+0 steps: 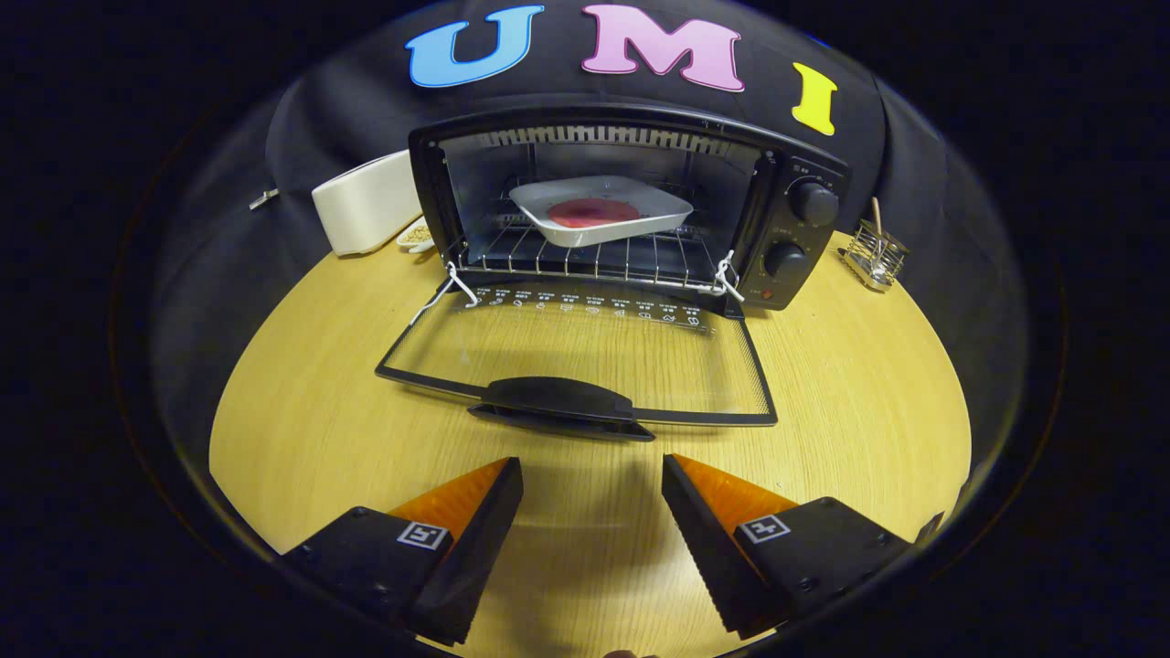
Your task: Open the toaster oven, put the food inside, and close the toaster oven door.
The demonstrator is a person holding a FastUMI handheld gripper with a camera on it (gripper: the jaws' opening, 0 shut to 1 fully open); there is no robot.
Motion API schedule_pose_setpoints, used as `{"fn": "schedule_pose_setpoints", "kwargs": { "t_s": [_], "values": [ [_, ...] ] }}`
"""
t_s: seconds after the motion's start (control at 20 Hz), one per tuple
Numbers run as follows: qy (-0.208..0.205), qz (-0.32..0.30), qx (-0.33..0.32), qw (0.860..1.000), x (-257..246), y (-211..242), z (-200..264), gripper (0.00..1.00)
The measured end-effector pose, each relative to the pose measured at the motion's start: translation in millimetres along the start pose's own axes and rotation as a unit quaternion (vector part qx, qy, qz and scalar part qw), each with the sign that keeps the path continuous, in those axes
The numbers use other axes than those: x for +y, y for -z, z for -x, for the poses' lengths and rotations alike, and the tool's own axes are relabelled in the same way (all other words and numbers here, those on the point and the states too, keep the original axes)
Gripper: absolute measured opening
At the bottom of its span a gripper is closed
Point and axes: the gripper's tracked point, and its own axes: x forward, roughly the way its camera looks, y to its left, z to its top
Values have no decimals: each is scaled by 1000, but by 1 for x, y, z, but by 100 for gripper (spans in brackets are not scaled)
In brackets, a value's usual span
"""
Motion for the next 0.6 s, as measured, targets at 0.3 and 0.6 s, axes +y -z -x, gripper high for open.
{"fn": "schedule_pose_setpoints", "kwargs": {
  "t_s": [0.3, 0.6],
  "values": [
    [9, -9, -2, 1000, 0, 2, -16, 99],
    [6, -23, 2, 1000, 0, -6, -22, 99]
  ]
}}
